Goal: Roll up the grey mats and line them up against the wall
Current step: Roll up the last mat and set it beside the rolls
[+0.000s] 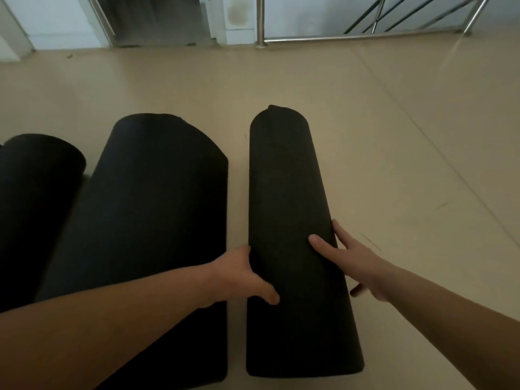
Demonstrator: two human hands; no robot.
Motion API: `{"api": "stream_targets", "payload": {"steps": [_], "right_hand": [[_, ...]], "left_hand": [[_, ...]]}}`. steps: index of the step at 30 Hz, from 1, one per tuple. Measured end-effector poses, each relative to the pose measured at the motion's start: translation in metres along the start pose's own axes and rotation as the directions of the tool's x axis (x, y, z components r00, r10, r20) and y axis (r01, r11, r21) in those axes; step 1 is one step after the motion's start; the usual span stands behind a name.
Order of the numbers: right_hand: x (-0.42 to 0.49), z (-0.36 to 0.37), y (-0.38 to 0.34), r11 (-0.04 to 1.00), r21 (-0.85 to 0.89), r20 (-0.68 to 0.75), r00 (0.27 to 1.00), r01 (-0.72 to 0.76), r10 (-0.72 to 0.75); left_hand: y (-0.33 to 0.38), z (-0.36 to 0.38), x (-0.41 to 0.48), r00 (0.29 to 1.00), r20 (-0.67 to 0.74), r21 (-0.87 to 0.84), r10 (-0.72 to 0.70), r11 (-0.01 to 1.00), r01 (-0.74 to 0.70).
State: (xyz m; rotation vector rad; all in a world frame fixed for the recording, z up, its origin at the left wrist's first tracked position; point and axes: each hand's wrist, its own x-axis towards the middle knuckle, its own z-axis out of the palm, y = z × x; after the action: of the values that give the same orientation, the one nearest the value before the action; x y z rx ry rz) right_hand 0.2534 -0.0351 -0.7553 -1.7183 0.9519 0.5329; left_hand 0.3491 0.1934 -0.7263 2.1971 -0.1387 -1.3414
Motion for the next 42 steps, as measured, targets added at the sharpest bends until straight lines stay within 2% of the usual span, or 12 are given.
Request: {"api": "stream_targets", "payload": {"steps": [2, 4, 6, 9, 12, 16, 19, 25, 27, 32, 37, 42], "right_hand": [[-0.005, 0.012, -0.006, 0.999, 0.046, 0.051, 0.999, 0.006, -0.008], [-0.009, 0.025, -0.014, 0.996, 0.042, 0.043, 0.996, 0.076, -0.078], [-0.010, 0.037, -0.021, 0.986, -0.022, 0.021, 0.986, 0.167, -0.167], [-0.006, 0.051, -0.035, 0.940, -0.201, 0.040, 0.961, 0.276, -0.274], [-0.001, 0.067, -0.048, 0.899, -0.281, 0.110, 0.941, 0.337, -0.319], [0.001, 0.074, -0.054, 0.893, -0.258, 0.099, 0.929, 0.369, -0.356], [0.001, 0.067, -0.043, 0.886, -0.225, 0.040, 0.912, 0.405, -0.407], [-0.002, 0.055, -0.029, 0.884, -0.236, -0.077, 0.900, 0.402, -0.430], [0.000, 0.047, -0.028, 0.898, -0.220, -0.102, 0.907, 0.380, -0.409], [0.005, 0.031, -0.021, 0.934, -0.163, -0.106, 0.936, 0.317, -0.336], [0.009, 0.025, -0.007, 0.952, -0.102, -0.125, 0.946, 0.288, -0.300], [0.018, 0.019, 0.000, 0.951, -0.127, -0.276, 0.911, 0.281, -0.306]], "left_hand": [[-0.001, -0.001, 0.002, 0.988, -0.133, 0.013, 0.080, 0.997, -0.079], [-0.005, -0.006, 0.002, 0.947, -0.265, 0.106, 0.184, 0.981, -0.161], [-0.009, -0.015, 0.001, 0.895, -0.357, 0.186, 0.267, 0.959, -0.212], [-0.013, -0.031, 0.000, 0.869, -0.430, 0.176, 0.245, 0.967, -0.186], [-0.023, -0.042, 0.000, 0.911, -0.389, 0.124, 0.139, 0.987, -0.098], [-0.032, -0.056, 0.003, 0.916, -0.376, 0.178, 0.139, 0.981, -0.076], [-0.032, -0.059, 0.006, 0.889, -0.402, 0.279, 0.219, 0.954, -0.108], [-0.021, -0.068, 0.012, 0.822, -0.473, 0.340, 0.317, 0.926, -0.161], [-0.018, -0.070, 0.015, 0.803, -0.493, 0.348, 0.334, 0.922, -0.171], [-0.009, -0.064, 0.019, 0.817, -0.454, 0.380, 0.357, 0.906, -0.185], [-0.003, -0.053, 0.023, 0.772, -0.492, 0.398, 0.404, 0.892, -0.213], [0.006, -0.052, 0.027, 0.714, -0.537, 0.402, 0.450, 0.880, -0.252]]}}
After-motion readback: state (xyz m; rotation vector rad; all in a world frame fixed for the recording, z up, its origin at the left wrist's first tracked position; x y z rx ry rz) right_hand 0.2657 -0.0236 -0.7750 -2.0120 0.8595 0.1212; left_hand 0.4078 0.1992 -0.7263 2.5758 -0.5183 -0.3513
